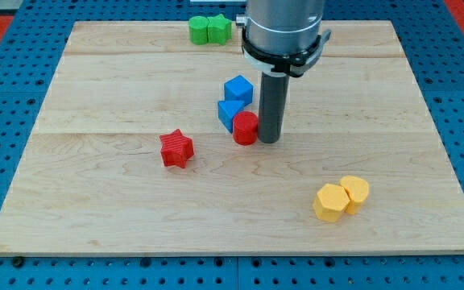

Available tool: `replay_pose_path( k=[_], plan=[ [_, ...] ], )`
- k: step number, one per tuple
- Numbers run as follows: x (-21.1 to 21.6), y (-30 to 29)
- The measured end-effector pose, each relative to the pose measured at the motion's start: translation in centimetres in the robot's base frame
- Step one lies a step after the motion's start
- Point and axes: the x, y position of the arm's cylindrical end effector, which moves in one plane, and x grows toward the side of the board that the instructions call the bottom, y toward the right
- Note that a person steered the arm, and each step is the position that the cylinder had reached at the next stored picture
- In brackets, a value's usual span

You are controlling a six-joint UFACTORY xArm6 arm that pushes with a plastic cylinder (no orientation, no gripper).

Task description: Move the red circle towards top center

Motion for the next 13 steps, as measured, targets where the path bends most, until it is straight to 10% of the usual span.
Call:
replay_pose_path(
  k=[8, 13],
  plan=[
    [-8.9, -21.9],
    [-15.2, -10.9]
  ],
)
